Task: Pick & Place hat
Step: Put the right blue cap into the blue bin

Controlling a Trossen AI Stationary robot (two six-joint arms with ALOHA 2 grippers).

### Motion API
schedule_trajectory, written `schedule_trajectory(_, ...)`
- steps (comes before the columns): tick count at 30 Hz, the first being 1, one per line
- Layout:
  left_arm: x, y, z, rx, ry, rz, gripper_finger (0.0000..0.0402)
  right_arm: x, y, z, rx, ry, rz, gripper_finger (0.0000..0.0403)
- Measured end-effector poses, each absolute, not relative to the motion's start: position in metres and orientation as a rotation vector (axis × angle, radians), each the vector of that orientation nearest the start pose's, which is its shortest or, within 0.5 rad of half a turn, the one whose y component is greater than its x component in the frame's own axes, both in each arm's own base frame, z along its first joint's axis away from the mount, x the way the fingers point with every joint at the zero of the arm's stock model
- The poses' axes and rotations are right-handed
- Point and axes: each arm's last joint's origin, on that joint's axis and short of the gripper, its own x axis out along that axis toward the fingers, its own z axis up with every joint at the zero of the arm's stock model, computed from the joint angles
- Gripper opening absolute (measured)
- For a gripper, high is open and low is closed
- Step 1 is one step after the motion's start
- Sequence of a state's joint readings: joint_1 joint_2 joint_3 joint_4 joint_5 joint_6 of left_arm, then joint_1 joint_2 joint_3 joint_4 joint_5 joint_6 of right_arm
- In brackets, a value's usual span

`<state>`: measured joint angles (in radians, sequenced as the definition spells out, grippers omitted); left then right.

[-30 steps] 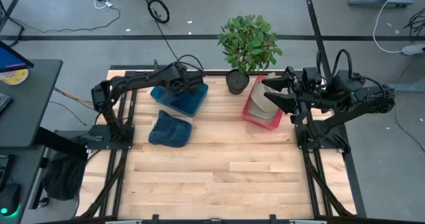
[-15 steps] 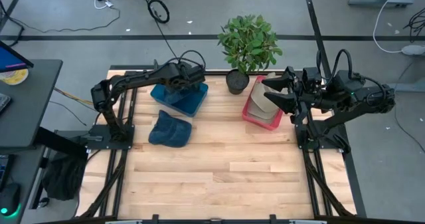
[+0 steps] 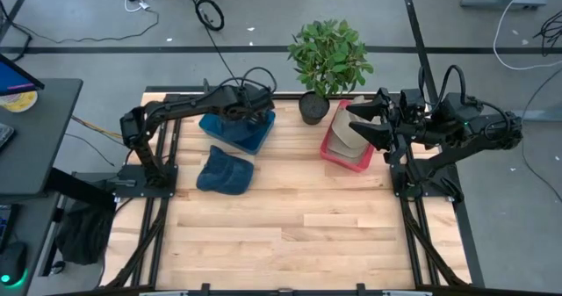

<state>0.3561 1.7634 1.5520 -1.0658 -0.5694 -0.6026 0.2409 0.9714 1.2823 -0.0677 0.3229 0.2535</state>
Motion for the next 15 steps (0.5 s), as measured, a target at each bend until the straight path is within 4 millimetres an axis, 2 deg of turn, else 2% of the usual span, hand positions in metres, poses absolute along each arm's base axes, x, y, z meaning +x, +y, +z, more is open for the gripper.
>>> schedule_trajectory(7, 0.333, 0.120, 0.290, -0.257, 1.046, 1.001, 0.0295, 0.175, 0.034, 0.476, 0.320, -0.243, -0.052, 0.0249)
schedule_trajectory(12, 0.345, 0.113, 0.303, -0.209, 0.970, 0.905, 0.0296, 0.175, 0.034, 0.476, 0.320, -0.243, -0.052, 0.0249)
schedule_trajectory(15, 0.347, 0.113, 0.313, -0.215, 0.918, 0.927, 0.0296, 0.175, 0.034, 0.476, 0.320, -0.242, -0.052, 0.0249)
